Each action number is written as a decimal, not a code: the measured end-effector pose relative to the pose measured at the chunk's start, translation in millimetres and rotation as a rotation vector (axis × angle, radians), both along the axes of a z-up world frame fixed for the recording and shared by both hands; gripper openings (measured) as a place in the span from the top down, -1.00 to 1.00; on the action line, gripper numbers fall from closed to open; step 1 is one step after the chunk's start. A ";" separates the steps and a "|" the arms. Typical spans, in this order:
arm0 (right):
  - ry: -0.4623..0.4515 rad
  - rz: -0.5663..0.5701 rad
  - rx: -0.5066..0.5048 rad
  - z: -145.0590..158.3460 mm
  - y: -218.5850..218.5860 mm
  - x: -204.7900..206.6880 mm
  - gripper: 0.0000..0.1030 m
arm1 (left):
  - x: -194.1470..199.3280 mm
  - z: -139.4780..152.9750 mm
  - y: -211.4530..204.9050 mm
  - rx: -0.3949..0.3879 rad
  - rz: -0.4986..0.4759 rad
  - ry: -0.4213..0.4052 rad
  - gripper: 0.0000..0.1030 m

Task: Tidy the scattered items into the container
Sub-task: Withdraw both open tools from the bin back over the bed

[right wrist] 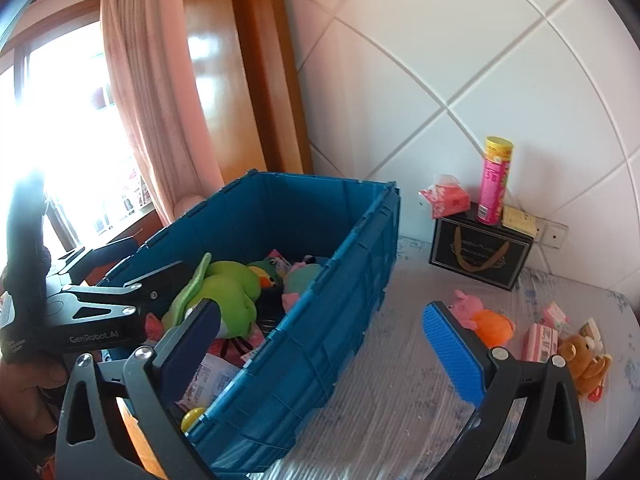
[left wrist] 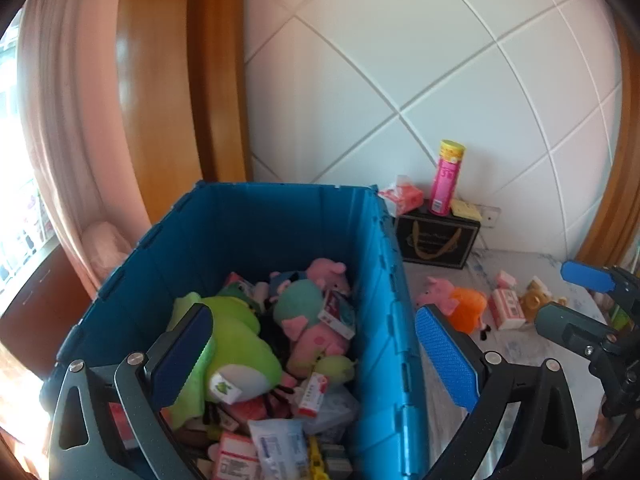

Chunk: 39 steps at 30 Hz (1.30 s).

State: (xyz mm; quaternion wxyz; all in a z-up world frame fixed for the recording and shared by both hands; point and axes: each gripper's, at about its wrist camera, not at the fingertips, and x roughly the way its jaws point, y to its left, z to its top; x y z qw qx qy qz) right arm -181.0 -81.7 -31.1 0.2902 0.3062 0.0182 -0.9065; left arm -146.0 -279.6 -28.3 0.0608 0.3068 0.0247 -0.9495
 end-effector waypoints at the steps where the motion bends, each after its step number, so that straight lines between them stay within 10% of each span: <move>1: -0.006 -0.018 -0.004 -2.9 12.6 -0.3 -1.00 | -2.4 -0.1 8.1 -0.002 -0.013 -0.004 -0.99; 17: -0.076 -0.303 0.018 -36.6 215.5 2.9 -1.00 | -43.1 -32.4 161.1 0.005 -0.185 -0.063 -0.99; 39: -0.102 -0.234 0.246 -198.1 396.5 -134.5 -1.00 | -208.7 -221.5 254.3 0.254 -0.066 -0.431 -0.98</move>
